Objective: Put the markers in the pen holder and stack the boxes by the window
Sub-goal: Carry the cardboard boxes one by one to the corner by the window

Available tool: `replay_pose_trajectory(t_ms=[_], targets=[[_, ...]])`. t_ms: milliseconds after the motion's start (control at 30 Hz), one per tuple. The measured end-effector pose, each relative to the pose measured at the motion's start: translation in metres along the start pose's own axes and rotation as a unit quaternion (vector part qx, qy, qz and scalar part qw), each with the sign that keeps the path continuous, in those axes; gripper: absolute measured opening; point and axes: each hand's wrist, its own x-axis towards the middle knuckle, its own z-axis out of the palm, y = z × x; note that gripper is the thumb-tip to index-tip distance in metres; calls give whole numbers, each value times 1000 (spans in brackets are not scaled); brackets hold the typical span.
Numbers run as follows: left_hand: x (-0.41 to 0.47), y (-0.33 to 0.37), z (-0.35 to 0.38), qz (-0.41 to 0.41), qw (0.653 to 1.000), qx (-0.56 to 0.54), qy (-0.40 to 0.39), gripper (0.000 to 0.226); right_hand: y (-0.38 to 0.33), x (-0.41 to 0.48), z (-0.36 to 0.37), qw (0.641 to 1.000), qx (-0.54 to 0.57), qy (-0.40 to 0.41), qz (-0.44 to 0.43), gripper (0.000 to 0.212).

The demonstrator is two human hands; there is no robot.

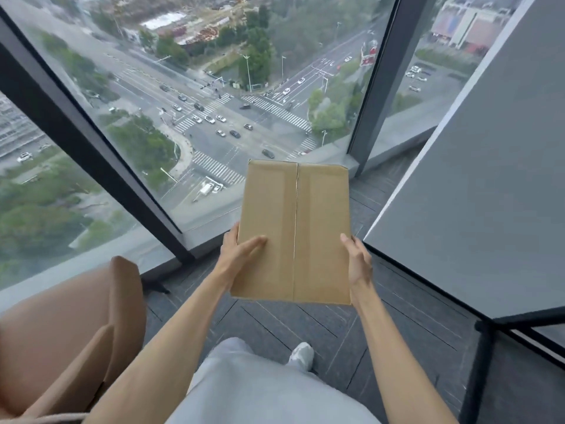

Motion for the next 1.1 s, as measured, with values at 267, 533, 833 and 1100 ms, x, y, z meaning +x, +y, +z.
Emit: replay_pose_trajectory(t_ms=[267, 533, 833, 1100], targets=[[109, 50, 51, -8, 998, 8, -67, 64, -31, 96, -2, 995, -19, 95, 15, 38], [246, 110, 90, -8, 985, 37, -167, 41, -66, 195, 22, 985, -34, 165, 39, 21], [368, 168, 129, -24, 960, 100, -262, 30, -79, 293, 47, 968, -4, 240, 79, 40], [459, 197, 208, -50, 942, 172, -285, 51, -90, 398, 21, 951, 38, 280, 125, 27]])
